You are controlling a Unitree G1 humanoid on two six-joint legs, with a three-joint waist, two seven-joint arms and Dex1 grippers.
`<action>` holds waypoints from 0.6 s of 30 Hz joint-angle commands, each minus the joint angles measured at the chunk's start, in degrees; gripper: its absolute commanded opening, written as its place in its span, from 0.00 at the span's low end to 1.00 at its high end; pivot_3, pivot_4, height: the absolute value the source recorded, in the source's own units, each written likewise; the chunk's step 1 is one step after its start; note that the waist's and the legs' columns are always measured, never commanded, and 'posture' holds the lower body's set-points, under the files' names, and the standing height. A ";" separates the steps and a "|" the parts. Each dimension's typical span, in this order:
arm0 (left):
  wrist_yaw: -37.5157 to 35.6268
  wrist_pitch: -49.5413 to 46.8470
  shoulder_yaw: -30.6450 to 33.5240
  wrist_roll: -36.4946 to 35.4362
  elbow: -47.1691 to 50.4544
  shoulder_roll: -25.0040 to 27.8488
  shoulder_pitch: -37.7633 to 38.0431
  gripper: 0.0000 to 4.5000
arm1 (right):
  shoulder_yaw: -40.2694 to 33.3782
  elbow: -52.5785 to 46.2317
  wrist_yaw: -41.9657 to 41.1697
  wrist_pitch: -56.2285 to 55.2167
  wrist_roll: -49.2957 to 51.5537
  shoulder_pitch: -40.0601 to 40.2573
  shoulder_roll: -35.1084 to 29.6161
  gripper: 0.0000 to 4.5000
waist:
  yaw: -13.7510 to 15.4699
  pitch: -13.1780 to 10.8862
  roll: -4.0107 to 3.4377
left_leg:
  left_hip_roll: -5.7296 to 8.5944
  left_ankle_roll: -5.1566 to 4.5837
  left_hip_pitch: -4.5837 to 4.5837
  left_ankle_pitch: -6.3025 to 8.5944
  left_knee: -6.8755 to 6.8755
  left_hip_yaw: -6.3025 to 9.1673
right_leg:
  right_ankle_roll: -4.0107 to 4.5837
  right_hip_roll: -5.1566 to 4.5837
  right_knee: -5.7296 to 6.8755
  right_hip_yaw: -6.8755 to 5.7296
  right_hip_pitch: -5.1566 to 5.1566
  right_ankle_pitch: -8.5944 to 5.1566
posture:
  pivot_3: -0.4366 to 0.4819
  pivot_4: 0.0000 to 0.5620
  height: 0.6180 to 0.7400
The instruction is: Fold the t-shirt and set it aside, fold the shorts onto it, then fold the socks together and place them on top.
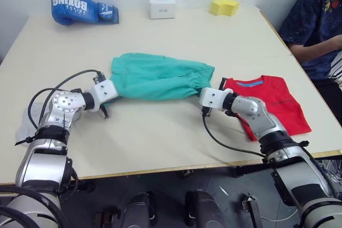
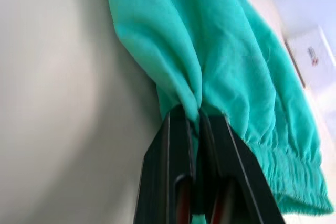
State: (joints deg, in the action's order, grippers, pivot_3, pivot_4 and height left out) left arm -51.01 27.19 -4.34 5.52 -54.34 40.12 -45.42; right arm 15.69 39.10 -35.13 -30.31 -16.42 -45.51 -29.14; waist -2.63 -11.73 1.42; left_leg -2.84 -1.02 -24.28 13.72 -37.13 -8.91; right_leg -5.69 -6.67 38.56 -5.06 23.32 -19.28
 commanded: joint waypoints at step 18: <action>0.54 -30.82 19.28 -20.14 76.04 6.37 60.17 0.01 | -6.39 -16.24 -14.39 -12.90 20.95 24.36 -12.73 0.00 | -0.18 -0.01 -0.01 | -0.06 0.05 0.53 0.25 0.06 0.36 | 0.10 -0.45 -0.78 0.35 -0.86 -0.05 | 0.48 0.27 1.00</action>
State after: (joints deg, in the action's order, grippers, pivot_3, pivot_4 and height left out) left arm -51.83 -3.16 11.37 -14.83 20.27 46.10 13.48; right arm 12.91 25.36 -50.41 -45.12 2.51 -22.78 -39.91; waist -2.81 -11.74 1.40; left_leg -2.89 -0.98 -23.73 13.98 -37.08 -8.54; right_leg -5.60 -7.14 37.76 -4.74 22.43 -19.33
